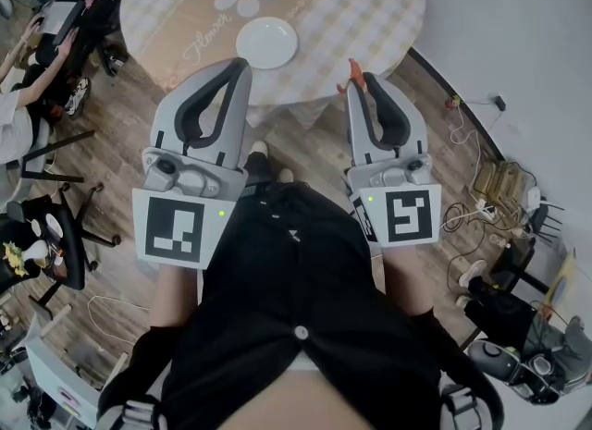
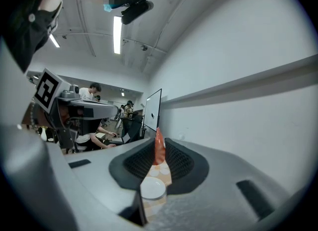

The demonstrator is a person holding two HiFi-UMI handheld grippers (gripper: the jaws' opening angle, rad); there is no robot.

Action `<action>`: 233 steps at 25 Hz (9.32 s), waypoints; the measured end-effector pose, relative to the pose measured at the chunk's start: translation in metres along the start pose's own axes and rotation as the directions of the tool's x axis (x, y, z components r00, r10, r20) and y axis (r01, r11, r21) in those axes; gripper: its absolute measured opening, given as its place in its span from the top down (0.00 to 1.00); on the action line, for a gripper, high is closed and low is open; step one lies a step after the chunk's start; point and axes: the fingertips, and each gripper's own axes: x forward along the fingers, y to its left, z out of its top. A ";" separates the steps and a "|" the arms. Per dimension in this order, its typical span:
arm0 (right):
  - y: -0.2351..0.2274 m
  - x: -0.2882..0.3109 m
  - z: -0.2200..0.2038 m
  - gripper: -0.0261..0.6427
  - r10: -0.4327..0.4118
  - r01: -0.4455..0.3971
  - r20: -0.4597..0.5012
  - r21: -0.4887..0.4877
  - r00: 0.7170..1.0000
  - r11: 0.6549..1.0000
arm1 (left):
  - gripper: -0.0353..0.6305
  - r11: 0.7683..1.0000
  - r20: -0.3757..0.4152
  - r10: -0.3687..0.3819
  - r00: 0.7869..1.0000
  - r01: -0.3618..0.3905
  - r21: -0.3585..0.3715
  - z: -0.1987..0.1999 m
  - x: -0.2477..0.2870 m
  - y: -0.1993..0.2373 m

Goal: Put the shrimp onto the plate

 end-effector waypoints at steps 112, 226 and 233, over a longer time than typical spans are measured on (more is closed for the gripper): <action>0.068 0.233 -0.237 0.89 0.358 -0.451 -0.499 -0.076 0.789 0.889 | 0.94 0.964 -0.120 0.252 0.960 -0.260 -0.054 -0.065 0.055 0.166; -0.010 0.178 -0.021 0.96 0.067 -0.075 -0.089 -0.089 0.994 0.993 | 0.94 1.000 -0.012 0.013 1.000 -0.013 -0.012 -0.028 0.089 0.121; -0.014 0.172 0.000 0.96 0.056 -0.060 -0.040 -0.106 0.998 0.993 | 0.94 1.000 0.012 0.005 1.000 -0.005 0.001 -0.020 0.091 0.122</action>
